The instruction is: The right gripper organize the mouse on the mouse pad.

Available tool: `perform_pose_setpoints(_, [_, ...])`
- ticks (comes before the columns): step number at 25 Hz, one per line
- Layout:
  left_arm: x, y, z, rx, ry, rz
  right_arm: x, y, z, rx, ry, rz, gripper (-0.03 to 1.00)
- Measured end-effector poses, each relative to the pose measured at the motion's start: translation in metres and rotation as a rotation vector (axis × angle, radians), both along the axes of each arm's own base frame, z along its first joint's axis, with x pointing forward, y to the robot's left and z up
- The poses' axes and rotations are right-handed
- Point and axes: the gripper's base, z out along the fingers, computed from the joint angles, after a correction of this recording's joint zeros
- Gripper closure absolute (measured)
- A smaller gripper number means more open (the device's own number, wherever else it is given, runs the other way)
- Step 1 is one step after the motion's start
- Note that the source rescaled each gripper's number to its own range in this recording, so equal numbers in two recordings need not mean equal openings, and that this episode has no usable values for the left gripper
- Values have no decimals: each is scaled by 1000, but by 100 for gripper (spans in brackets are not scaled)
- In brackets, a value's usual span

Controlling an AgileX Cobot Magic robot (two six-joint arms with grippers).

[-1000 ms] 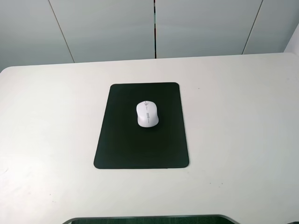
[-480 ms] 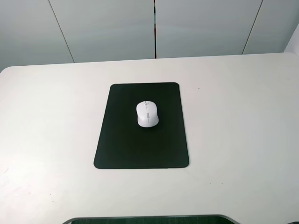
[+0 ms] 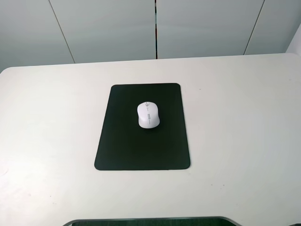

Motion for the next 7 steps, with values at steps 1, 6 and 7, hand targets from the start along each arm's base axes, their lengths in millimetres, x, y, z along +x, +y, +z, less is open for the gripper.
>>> perform_pose_setpoints(1, [0,0,0,0,0,0,0,0,0,0,0,0,-3])
perform_pose_setpoints(6, [0,0,0,0,0,0,0,0,0,0,0,0,-3])
perform_pose_setpoints(7, [0,0,0,0,0,0,0,0,0,0,0,0,-3])
